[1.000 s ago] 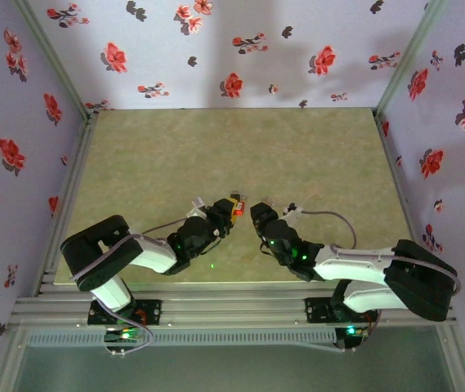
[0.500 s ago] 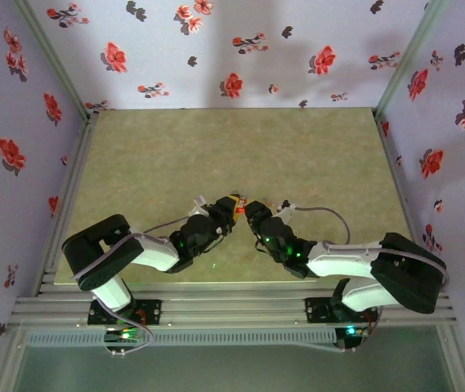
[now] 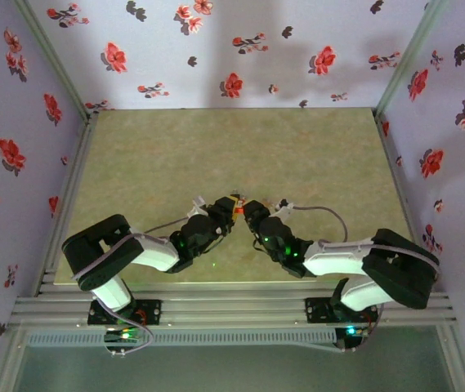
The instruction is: Lock with the key
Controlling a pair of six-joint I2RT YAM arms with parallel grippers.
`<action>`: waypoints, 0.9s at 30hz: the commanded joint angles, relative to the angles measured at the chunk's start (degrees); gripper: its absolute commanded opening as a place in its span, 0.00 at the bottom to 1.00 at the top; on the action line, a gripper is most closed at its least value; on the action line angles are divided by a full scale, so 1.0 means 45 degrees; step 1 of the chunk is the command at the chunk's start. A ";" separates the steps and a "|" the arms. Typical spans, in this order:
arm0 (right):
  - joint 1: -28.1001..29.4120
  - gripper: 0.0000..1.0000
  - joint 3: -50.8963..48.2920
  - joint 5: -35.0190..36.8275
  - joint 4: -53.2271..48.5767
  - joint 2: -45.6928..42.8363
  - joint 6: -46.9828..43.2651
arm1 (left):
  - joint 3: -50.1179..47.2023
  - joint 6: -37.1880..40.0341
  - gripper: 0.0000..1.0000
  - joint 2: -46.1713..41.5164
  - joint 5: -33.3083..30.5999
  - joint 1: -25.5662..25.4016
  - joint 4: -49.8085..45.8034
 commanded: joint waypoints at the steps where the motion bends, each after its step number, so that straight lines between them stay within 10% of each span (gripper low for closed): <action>1: -0.0016 0.18 0.0391 -0.0451 0.1151 0.0393 -0.0528 | 0.0361 -0.0074 0.00 0.0109 0.0239 -0.0291 0.0471; 27: -0.0035 0.00 -0.0660 0.0566 0.6297 0.2166 -0.1008 | 0.0651 0.0421 0.00 0.0061 0.0074 -0.0401 0.0599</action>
